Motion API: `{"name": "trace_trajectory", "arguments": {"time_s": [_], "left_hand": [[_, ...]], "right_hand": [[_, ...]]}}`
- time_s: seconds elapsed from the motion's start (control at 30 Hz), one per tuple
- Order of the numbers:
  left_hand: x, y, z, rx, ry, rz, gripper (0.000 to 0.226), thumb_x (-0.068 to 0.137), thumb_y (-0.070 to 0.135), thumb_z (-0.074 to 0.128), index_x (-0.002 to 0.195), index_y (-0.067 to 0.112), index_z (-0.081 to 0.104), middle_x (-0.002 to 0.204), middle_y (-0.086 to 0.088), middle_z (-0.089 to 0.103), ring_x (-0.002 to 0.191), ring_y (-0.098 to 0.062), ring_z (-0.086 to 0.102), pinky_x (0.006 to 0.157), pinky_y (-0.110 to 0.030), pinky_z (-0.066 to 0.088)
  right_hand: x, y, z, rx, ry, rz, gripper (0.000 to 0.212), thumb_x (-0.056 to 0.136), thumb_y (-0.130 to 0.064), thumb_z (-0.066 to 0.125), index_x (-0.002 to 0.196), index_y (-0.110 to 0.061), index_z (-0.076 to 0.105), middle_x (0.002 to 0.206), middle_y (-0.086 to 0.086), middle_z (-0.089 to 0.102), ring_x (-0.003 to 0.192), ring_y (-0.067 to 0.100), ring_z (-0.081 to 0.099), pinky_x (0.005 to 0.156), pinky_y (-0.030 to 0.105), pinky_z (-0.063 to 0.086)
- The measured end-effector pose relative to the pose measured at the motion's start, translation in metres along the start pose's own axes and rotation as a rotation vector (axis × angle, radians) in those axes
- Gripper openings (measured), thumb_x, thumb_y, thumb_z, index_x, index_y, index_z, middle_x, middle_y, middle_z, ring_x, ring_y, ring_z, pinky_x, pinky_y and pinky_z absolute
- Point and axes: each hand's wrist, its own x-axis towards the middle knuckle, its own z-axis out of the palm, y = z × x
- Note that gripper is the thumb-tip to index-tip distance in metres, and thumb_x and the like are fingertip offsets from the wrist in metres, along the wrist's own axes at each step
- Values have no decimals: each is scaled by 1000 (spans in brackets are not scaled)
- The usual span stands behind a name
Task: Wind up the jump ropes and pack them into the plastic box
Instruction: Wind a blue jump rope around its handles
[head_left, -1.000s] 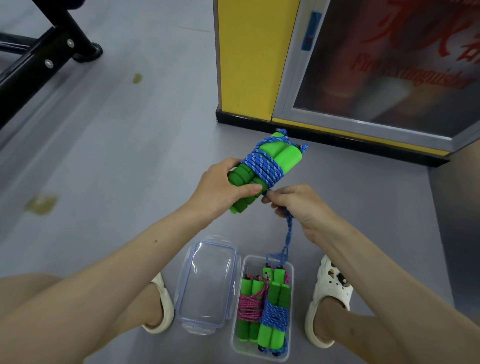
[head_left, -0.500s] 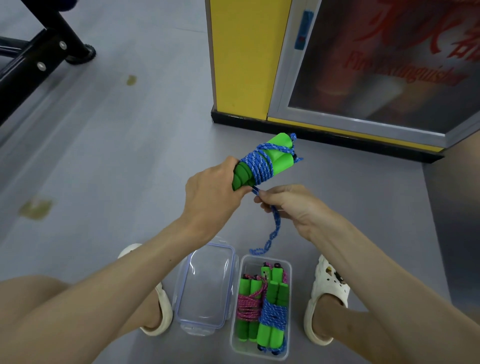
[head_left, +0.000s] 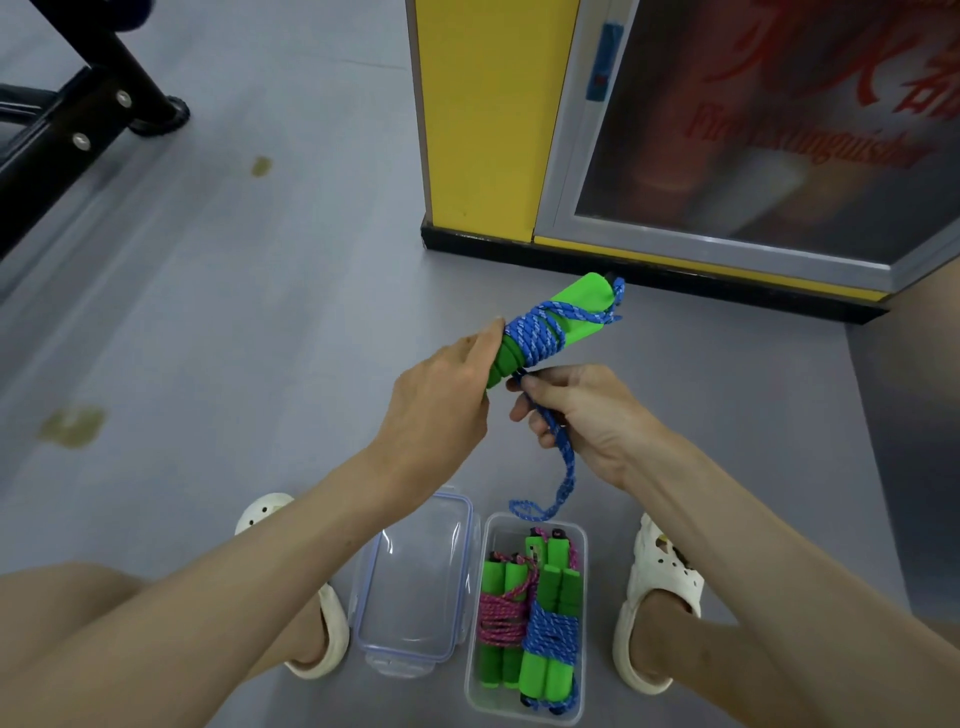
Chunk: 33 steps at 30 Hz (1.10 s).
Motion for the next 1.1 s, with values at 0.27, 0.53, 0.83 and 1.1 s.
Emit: {"name": "trace_trajectory", "arguments": {"time_s": [0.27, 0.53, 0.83, 1.1], "left_hand": [[0, -8, 5, 256, 88, 130, 67, 54, -9, 75, 120, -3, 61, 104, -21, 69, 75, -34, 65, 59, -35, 52], [0, -10, 8, 322, 124, 243, 56, 78, -1, 25, 124, -2, 57, 114, -20, 66, 81, -33, 62, 66, -38, 52], [-1, -7, 18, 266, 238, 346, 48, 81, -3, 42, 127, 0, 56, 124, -16, 63, 93, -32, 62, 74, -40, 53], [13, -6, -11, -530, -168, -170, 51, 93, 30, 51, 142, 25, 37, 124, 5, 59, 102, -12, 53, 84, -32, 48]], "right_hand": [[0, -4, 5, -116, -16, -19, 18, 93, -12, 57, 90, 1, 68, 65, 7, 66, 54, 12, 60, 54, 21, 50], [0, 1, 10, 129, -86, 8, 27, 101, -9, 38, 85, 1, 58, 54, 7, 57, 35, 5, 34, 37, 15, 26], [3, 6, 6, 229, -13, 30, 43, 92, -48, 50, 66, -15, 45, 41, 0, 40, 35, 7, 19, 36, 18, 16], [7, 9, -8, 88, -28, 21, 32, 97, -36, 48, 78, -10, 50, 50, 1, 41, 34, 4, 19, 37, 16, 16]]}}
